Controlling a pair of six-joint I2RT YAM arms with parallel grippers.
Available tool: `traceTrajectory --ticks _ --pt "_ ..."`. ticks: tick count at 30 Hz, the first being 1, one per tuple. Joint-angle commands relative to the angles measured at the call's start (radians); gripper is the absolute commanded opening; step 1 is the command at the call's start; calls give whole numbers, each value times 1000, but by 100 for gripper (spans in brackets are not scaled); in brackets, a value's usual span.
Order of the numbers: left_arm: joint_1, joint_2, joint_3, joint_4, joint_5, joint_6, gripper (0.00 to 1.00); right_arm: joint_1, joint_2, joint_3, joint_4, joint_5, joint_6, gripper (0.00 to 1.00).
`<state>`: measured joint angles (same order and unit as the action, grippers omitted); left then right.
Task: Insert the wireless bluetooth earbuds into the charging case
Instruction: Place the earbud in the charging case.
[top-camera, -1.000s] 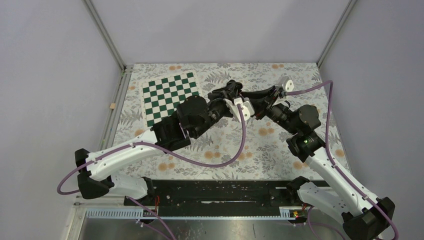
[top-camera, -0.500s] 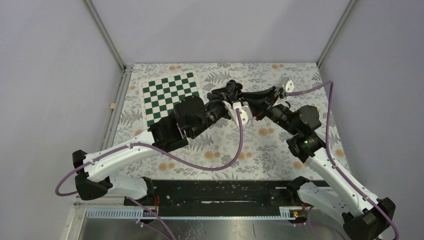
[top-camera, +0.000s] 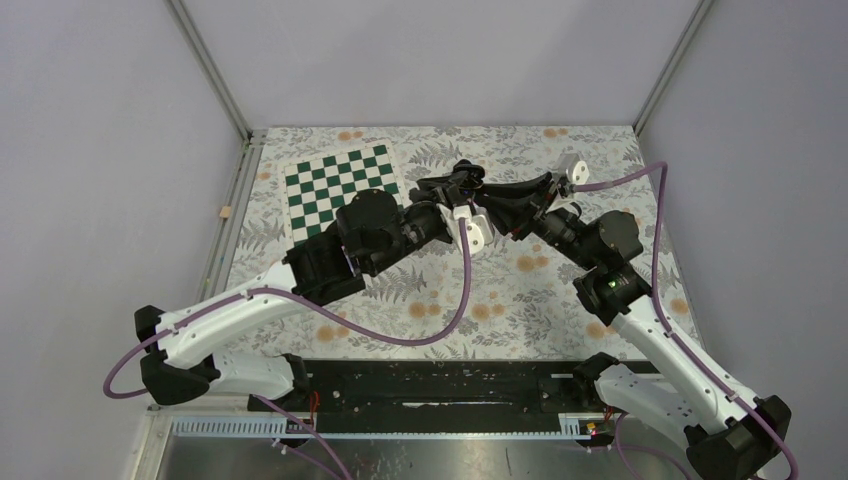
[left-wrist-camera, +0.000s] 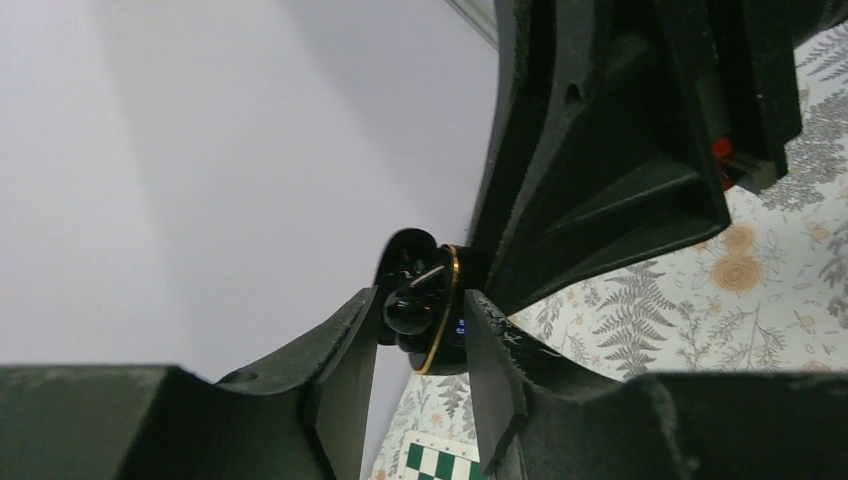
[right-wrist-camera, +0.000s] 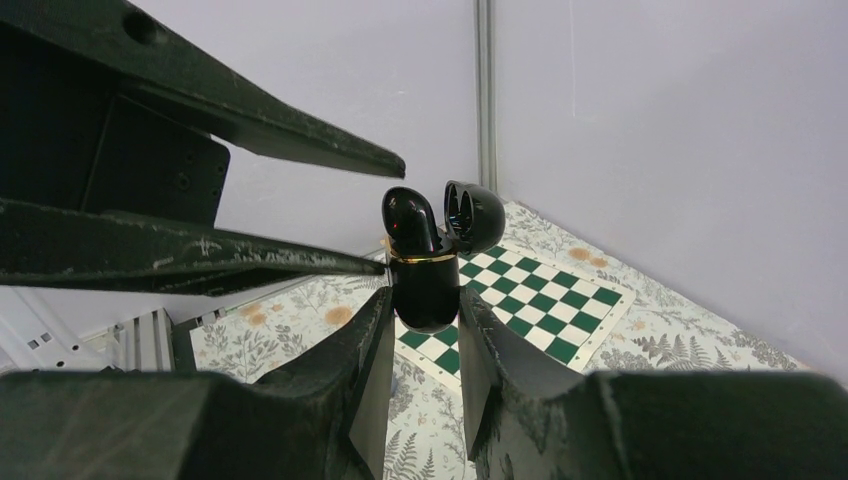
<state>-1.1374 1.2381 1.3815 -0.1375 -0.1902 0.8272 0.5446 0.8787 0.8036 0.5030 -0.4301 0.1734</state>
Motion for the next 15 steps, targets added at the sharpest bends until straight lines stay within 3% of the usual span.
traceTrajectory --ticks 1,5,12,15 --pt "5 -1 42 -24 54 -42 38 6 -21 13 74 4 -1 0" --pt "5 7 48 -8 43 -42 43 6 -30 8 71 7 -2 0" --pt "10 -54 24 -1 46 -21 72 7 -38 -2 69 9 -8 0" --pt "11 -84 16 -17 45 -21 80 6 -39 -6 72 4 -10 0"
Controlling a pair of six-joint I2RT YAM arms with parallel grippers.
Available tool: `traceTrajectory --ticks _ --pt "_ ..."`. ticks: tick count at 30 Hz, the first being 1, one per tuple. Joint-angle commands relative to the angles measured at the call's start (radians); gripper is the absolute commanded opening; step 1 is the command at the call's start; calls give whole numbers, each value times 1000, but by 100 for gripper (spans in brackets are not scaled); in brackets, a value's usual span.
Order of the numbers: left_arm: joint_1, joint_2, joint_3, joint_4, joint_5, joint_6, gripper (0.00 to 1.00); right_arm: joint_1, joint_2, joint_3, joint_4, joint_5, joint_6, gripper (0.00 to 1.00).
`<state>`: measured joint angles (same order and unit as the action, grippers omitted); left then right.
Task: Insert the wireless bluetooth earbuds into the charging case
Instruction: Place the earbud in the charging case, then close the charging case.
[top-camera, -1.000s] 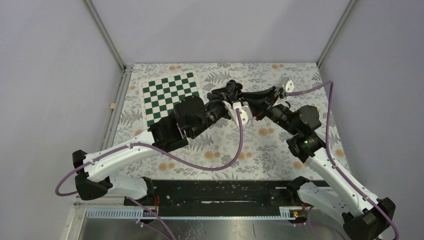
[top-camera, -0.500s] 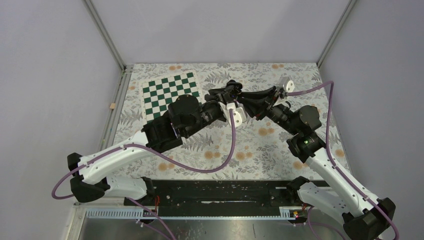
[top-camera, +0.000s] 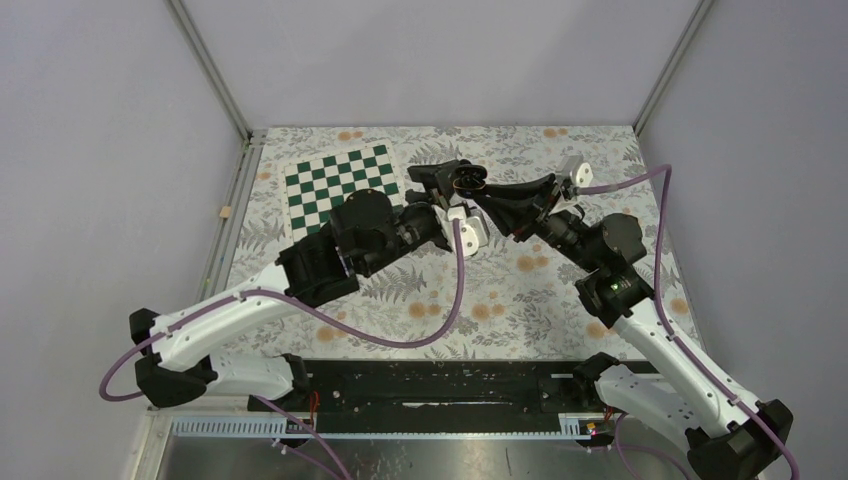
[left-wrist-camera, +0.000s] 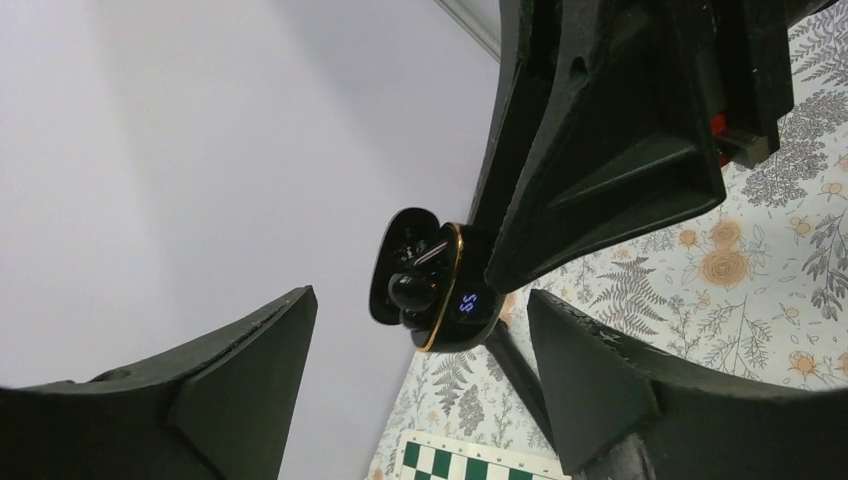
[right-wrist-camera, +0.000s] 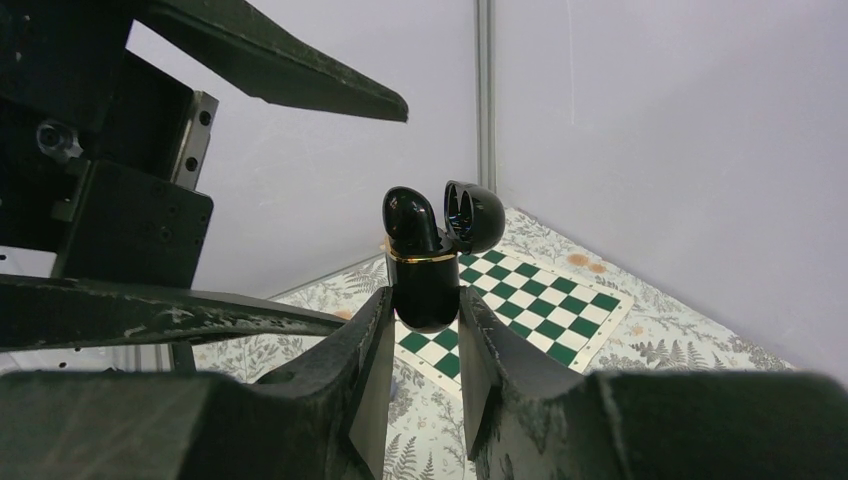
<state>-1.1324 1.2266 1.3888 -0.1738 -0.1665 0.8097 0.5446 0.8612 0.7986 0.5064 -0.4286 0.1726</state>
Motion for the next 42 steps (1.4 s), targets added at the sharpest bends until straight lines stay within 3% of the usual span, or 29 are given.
traceTrajectory --ticks 1,4,6,10,12,19,26,42 --pt "6 -81 14 7 15 -15 81 6 -22 -3 69 -2 -14 0" --pt "18 -90 66 -102 3 -145 81 6 -25 -15 72 -30 -52 0" --pt "58 -80 140 -228 60 -275 75 6 -29 -28 73 -44 -92 0" --pt "192 12 361 -510 333 -512 56 6 -41 -55 67 -72 -218 0" --pt "256 49 415 -572 455 -575 49 6 -44 -65 70 -81 -261 0" --pt "357 169 546 -733 792 -653 47 7 -22 -67 82 -97 -312 0" --pt "361 153 473 -620 682 -675 47 12 -11 -54 70 -122 -338 0" --pt "360 189 451 -586 687 -645 37 24 -15 -54 58 -124 -342 0"
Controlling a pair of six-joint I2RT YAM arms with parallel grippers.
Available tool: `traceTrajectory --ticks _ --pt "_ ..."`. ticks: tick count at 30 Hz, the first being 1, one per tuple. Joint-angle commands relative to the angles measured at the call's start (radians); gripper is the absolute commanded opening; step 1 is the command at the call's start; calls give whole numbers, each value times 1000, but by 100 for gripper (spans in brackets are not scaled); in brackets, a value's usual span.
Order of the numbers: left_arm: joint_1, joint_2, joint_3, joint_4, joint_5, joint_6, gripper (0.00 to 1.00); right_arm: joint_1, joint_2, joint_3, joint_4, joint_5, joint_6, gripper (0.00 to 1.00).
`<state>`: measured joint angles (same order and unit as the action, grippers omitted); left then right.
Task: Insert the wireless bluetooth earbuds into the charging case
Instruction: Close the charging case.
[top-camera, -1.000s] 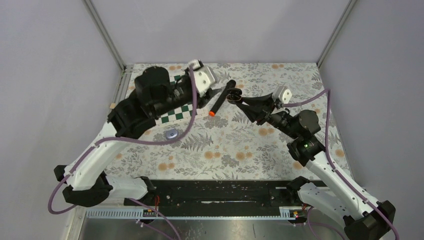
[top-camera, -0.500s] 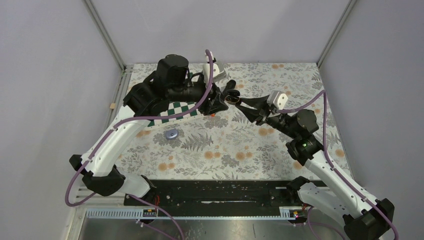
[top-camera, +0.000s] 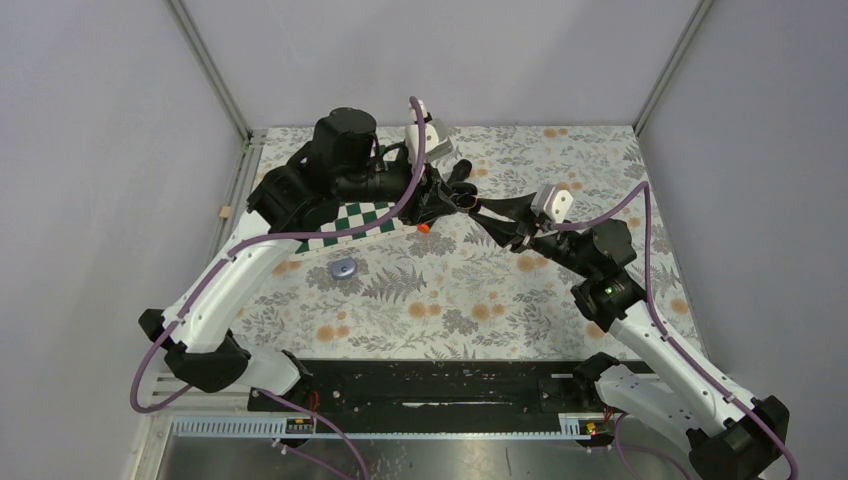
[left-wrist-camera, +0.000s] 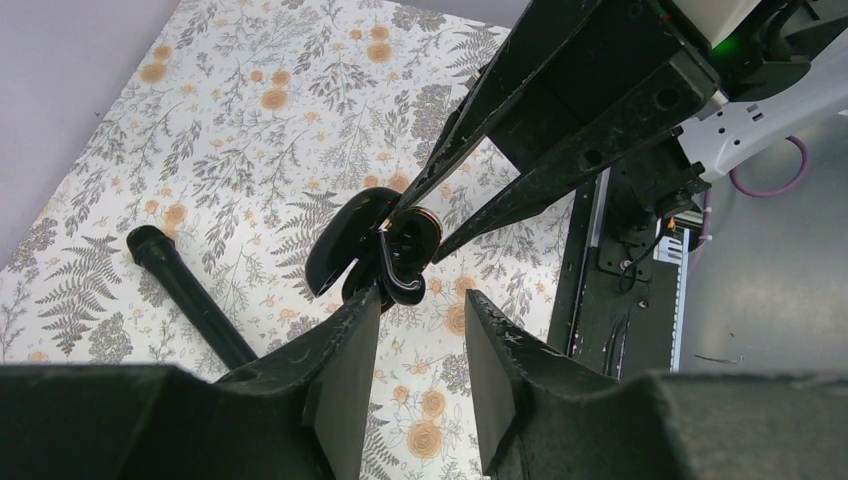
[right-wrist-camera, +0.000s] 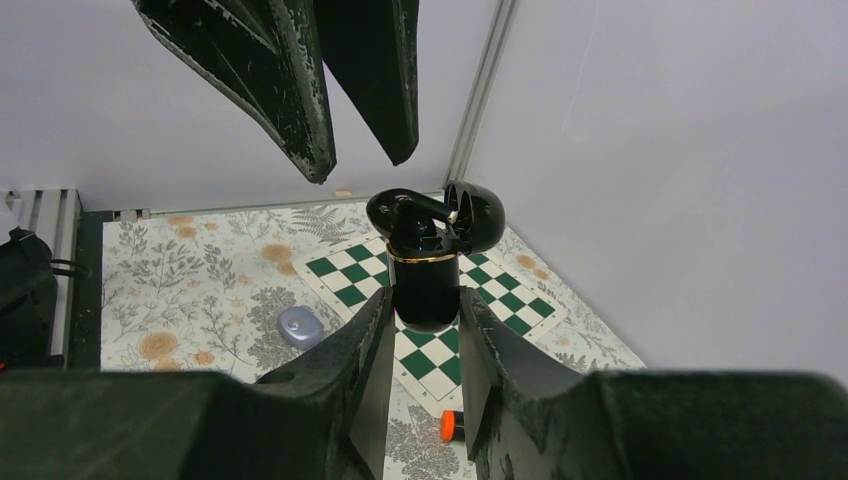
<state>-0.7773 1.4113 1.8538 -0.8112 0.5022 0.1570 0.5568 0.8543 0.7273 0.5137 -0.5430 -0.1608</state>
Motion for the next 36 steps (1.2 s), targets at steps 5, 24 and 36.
traceTrajectory --ticks 5,24,36 --pt "6 4 -14 46 1 35 42 13 -10 14 49 7 6 0" --pt "-3 27 -28 69 -19 30 34 13 -6 20 39 14 21 0" --pt "-14 42 -22 41 1 59 16 14 -16 15 28 15 16 0"
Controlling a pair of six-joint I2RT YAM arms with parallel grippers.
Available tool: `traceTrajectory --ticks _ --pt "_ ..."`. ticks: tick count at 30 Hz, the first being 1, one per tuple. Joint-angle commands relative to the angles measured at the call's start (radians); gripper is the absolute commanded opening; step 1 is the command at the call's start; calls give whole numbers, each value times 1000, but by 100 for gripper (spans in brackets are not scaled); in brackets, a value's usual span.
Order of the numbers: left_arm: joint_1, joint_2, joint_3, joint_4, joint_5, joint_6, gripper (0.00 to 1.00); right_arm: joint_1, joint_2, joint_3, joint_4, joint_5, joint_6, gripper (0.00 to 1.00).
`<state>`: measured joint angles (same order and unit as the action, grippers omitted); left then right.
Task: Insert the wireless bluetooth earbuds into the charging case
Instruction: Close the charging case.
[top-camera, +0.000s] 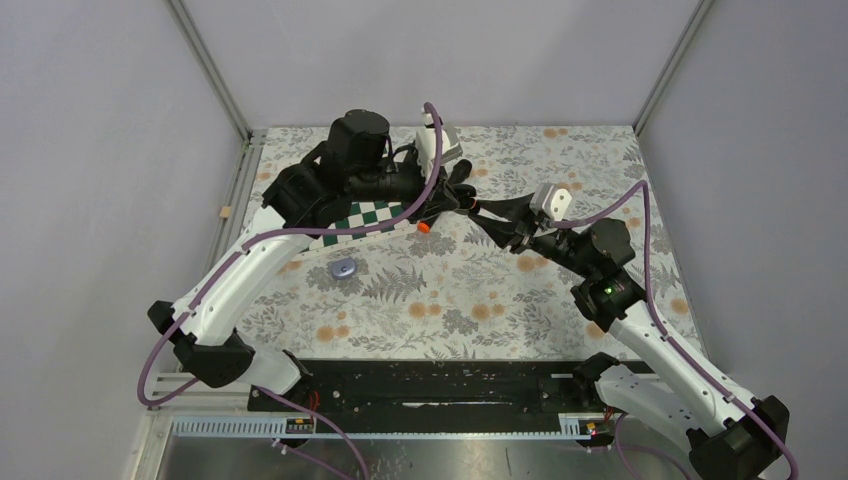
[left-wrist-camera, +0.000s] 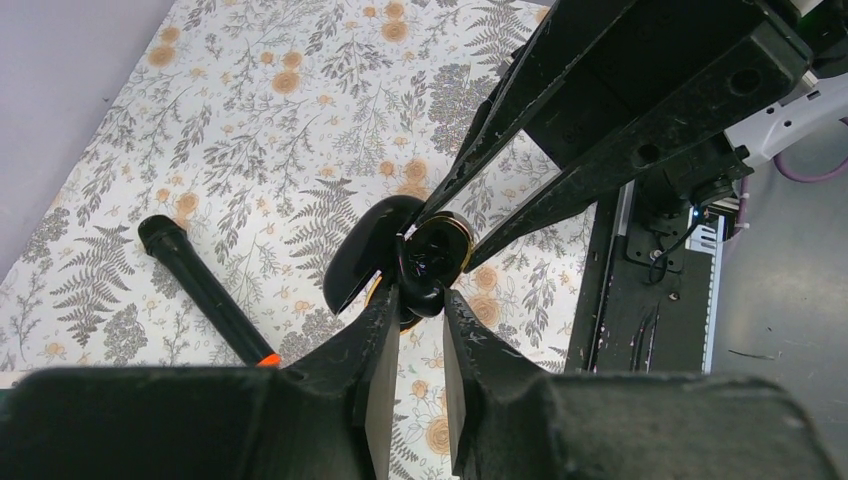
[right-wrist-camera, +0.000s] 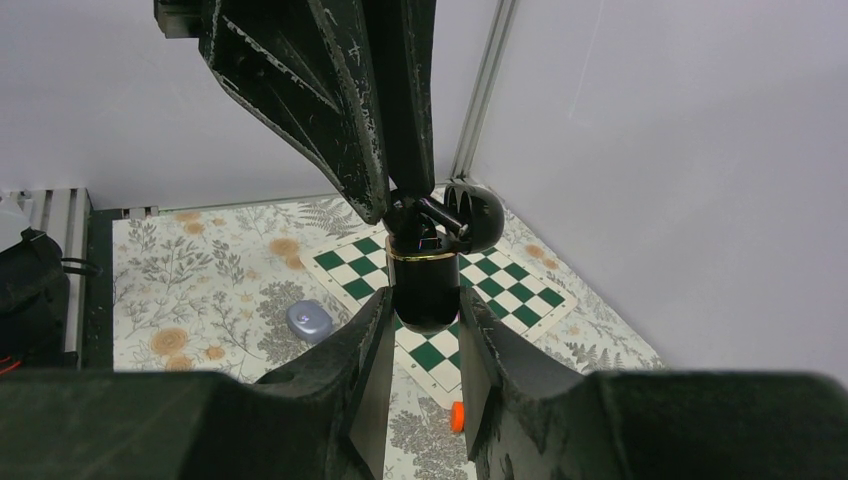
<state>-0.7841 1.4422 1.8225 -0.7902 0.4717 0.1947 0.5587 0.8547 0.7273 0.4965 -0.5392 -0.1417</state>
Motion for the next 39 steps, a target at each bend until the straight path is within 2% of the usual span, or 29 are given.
traceTrajectory --ticks 1,8,15,17,23,29,33,39 --pt "-7 11 11 13 36 26 13 11 -17 13 45 12 -4 0" --pt "-7 3 36 -25 36 80 0 12 -21 5 42 12 -12 0" --pt "-7 -5 37 -31 42 115 0 12 -17 7 44 8 -13 0" --pt "-7 -4 65 -73 57 206 0 12 -20 6 35 3 -22 0" --pt "-19 24 234 -343 73 551 0 12 -37 -15 7 -58 -106 0" --pt "-122 40 297 -529 -60 857 0 18 -26 -2 -51 -158 -242 0" --pt "-199 71 336 -585 -175 979 0 25 -19 14 -100 -188 -300 0" --pt "-252 141 439 -665 -286 997 0 32 -13 44 -165 -203 -317 0"
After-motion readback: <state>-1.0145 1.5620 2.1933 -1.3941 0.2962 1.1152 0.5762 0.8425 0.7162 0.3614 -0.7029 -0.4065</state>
